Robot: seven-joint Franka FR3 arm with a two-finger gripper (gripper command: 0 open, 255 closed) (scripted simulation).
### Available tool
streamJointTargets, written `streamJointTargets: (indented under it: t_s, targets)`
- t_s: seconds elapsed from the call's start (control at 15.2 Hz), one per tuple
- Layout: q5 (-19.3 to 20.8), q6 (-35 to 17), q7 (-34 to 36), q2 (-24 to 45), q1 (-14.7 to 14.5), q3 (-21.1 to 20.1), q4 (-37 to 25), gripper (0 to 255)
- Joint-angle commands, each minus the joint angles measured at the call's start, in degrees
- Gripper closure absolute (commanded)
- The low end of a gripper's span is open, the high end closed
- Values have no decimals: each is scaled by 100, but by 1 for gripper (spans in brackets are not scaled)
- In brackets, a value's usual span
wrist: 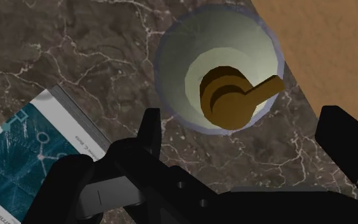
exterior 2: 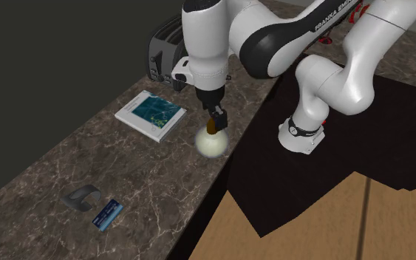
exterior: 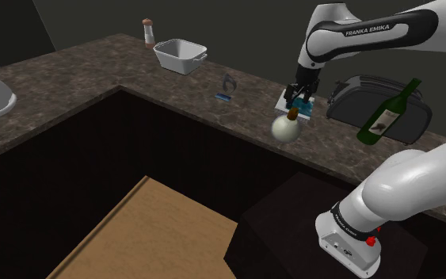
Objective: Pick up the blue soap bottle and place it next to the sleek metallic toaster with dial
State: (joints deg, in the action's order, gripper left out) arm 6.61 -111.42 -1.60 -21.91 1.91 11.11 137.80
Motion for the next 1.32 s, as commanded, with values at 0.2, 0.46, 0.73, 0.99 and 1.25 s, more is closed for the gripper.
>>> streamJointTargets:
  t_s: [0.2,0.46,0.73,0.99,1.25]
  targets:
    - [0,-431,-11,234,-3,39,188,0]
    - [10,-730,-14,330,5,64,390,0]
    - [10,-730,-14,332,5,64,389,0]
    - [10,-729,-14,332,5,64,389,255]
    - [10,-729,-14,332,5,64,389,255]
